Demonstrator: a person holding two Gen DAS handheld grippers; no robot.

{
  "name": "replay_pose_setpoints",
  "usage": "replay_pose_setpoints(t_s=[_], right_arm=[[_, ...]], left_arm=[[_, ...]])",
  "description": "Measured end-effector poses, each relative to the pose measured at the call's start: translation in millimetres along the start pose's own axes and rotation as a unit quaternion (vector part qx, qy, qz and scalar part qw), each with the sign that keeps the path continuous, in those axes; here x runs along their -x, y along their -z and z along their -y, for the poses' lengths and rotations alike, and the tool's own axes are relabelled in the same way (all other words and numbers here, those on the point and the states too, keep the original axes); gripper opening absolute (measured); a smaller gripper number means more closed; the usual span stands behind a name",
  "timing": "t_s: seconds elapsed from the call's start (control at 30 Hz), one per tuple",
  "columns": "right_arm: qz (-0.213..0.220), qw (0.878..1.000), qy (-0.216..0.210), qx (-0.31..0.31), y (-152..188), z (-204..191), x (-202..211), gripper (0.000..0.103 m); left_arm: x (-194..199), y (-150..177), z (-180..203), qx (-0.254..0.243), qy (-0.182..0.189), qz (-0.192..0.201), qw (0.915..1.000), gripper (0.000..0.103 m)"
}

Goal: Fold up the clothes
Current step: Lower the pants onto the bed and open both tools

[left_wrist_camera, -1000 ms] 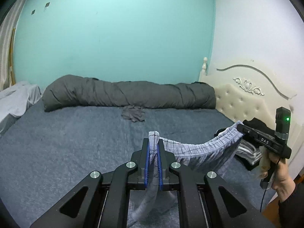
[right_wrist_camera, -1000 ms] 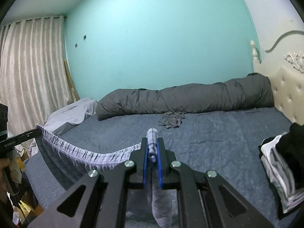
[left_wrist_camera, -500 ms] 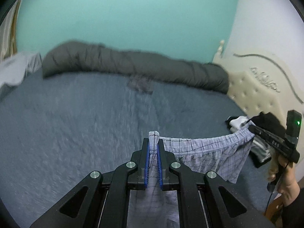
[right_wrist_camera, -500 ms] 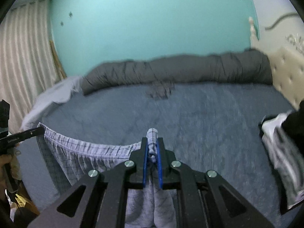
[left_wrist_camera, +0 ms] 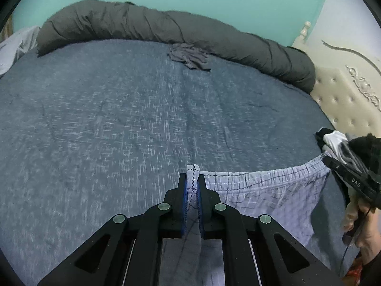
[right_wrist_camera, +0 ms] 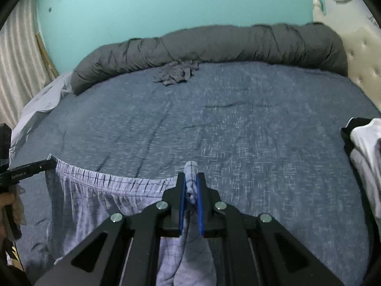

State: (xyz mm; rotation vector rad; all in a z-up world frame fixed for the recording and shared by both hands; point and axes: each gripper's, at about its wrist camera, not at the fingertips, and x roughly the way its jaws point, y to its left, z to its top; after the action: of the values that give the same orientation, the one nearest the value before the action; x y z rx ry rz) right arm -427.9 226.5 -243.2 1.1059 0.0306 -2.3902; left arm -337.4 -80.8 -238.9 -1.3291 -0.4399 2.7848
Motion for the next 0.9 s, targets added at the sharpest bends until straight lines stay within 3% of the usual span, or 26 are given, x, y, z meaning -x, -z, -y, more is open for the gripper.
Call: replay_pose_setpoints(t_s=[0.27,0.5,0.53,0.6,0.63,0.67,0.7,0.9], right_arm=[[-0.060,0.998,0.021,-0.016,-0.7,15.1,-63.5,0.008],[-0.084,0.995,0.028,-0.034,6.4,23.3,-91.4,0.012],[-0.086,0.995,0.031,-0.036,7.3,25.3,-91.0,0.015],[-0.080,0.995,0.038,-0.043,9.6,30.0,-81.3,0.039],[-0.073,0.995,0.037,-0.049,11.3,33.5,-72.8,0.043],[-0.066,0.996,0.037,-0.056,13.0,36.9,-64.3,0.044],[-0.058,0.996,0.037,-0.062,15.4,39.8,-54.8,0.044],[-0.037,0.996,-0.005,-0.084,50.0,38.2,6.2,0.045]], left_arm=[[-65.0,-11.7,-10.1,-0.006,-0.011,-0.043,0.9990,0.007],[-91.4,-9.2,-21.9,0.004,0.003,-0.058,0.9983,0.010],[-90.8,-7.6,-23.8,0.007,0.008,-0.060,0.9981,0.014],[-84.2,-3.9,-27.1,0.007,0.008,-0.059,0.9982,0.022],[-78.9,-1.5,-29.6,0.009,0.008,-0.057,0.9983,0.033],[-70.8,1.8,-33.5,0.013,0.009,-0.052,0.9985,0.045],[-62.6,5.1,-37.4,0.018,0.009,-0.047,0.9987,0.049],[-18.6,35.0,-50.5,0.028,-0.002,-0.032,0.9991,0.050]])
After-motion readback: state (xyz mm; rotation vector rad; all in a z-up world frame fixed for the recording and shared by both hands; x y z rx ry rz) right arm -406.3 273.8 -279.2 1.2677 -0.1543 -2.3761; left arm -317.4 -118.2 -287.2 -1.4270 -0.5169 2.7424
